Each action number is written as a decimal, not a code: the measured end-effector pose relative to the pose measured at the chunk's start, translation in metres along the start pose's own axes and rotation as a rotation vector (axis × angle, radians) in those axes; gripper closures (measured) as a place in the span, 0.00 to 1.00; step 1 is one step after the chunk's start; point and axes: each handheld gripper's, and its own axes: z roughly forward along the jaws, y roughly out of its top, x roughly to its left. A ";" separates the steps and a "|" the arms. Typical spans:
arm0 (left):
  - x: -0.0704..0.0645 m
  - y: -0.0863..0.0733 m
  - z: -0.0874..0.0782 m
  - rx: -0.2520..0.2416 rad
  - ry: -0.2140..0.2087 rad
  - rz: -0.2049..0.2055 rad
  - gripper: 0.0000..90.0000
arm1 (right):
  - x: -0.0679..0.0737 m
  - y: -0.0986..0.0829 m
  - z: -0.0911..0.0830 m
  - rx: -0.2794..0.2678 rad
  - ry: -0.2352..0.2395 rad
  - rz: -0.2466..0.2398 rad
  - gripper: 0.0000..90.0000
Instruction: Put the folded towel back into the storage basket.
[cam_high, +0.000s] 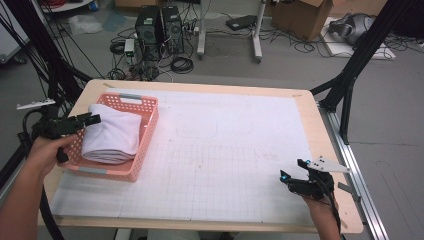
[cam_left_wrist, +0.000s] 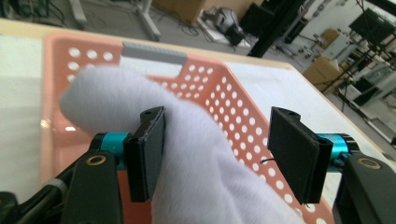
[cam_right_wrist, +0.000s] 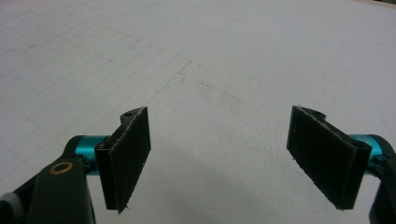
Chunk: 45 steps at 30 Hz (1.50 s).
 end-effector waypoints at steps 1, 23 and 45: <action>-0.001 0.001 -0.002 -0.014 0.009 0.001 0.41 | 0.000 0.000 0.000 0.000 0.000 -0.003 0.23; -0.017 -0.023 0.064 0.409 0.284 0.064 0.42 | 0.001 0.001 0.000 -0.003 0.003 -0.005 0.23; -0.046 -0.019 0.040 -0.047 0.151 0.128 0.31 | 0.001 0.002 -0.001 -0.011 0.004 -0.010 0.23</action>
